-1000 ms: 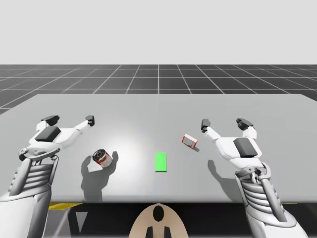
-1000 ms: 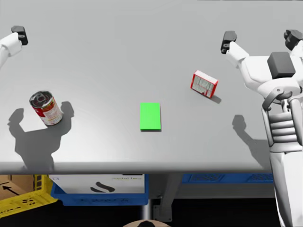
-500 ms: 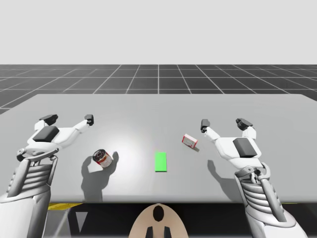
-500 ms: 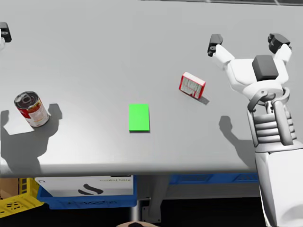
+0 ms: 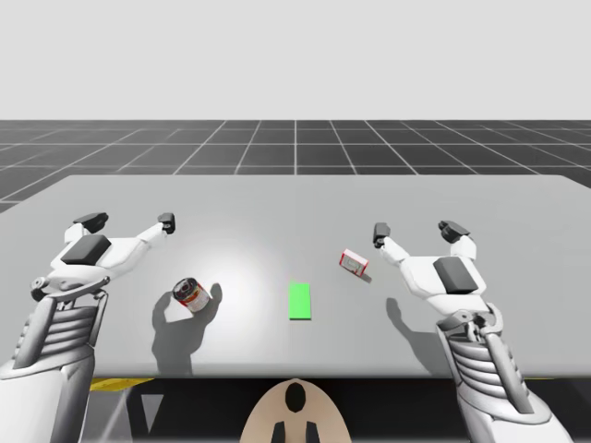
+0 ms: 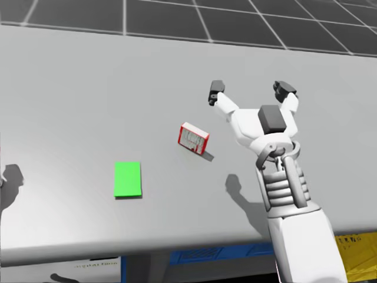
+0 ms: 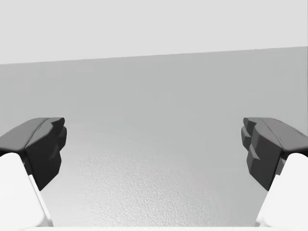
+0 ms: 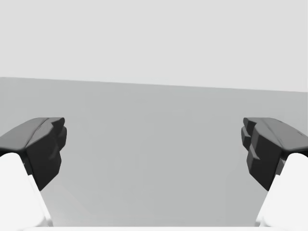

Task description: Look at the card. If it is red, pick the object on the left. If it is green, pick the object on the right.

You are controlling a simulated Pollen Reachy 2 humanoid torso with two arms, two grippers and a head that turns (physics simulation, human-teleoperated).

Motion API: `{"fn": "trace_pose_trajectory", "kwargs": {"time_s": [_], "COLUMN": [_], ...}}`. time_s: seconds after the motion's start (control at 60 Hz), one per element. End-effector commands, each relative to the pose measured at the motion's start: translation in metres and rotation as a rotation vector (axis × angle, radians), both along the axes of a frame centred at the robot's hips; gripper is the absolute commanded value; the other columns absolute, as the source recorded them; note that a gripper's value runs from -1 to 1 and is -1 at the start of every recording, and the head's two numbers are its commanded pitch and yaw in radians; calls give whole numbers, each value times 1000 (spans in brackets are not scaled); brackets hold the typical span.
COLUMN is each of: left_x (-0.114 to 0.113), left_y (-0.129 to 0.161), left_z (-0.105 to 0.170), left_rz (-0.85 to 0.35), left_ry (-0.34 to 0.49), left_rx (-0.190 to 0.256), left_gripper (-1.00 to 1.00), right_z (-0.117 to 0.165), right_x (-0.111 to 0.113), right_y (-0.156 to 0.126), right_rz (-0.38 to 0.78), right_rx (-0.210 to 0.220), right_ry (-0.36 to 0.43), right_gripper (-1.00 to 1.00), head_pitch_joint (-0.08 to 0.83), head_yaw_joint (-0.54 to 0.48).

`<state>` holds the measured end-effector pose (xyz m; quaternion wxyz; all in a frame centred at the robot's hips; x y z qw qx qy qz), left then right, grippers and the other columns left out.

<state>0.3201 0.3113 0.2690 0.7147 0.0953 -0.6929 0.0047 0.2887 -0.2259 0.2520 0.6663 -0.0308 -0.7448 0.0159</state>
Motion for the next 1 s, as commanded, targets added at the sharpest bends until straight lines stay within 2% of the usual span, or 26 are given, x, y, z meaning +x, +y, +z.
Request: {"fn": "trace_pose_trajectory", "kwargs": {"time_s": [0.017,0.25,0.383,0.483,0.55,0.583,0.667,0.7,0.8,0.9,0.933,1.0], "left_x": [0,-1,-2,-3,-4,-3,-3,-3,-3,-2,-2,-2], "left_y": [0,0,-1,0,0,0,1,1,0,0,0,0], "left_z": [0,-2,-3,-2,-2,-2,-2,-2,-3,-3,-3,-3], "left_rz": [-1,4,10,21,22,23,22,22,20,19,19,20], "left_ry": [-1,4,9,4,1,0,0,0,3,5,5,5], "left_rx": [0,-4,-7,-7,-7,-8,-10,-11,-9,-5,-4,-4], "left_gripper": [-1000,-1000,-1000,-1000,-1000,-1000,-1000,-1000,-1000,-1000,-1000,-1000], "right_z": [-3,-6,-18,-24,-30,-37,-52,-60,-78,-91,-96,-102], "right_x": [0,-4,-14,-23,-27,-29,-33,-33,-29,-23,-20,-17], "right_y": [3,4,8,9,11,10,8,6,-1,-6,-6,-6], "right_rz": [9,37,79,108,138,161,228,272,269,282,301,326], "right_rx": [11,17,45,31,63,37,13,24,-33,-47,-38,-53], "right_ry": [10,34,67,72,73,70,93,136,172,215,235,235], "right_gripper": [-1000,-1000,-1000,-1000,-1000,-1000,-1000,-1000,-1000,-1000,-1000,-1000], "head_pitch_joint": [639,651,638,629,625,622,618,618,620,623,624,627], "head_yaw_joint": [-243,-240,-232,-234,-235,-237,-239,-239,-238,-241,-243,-245]}}
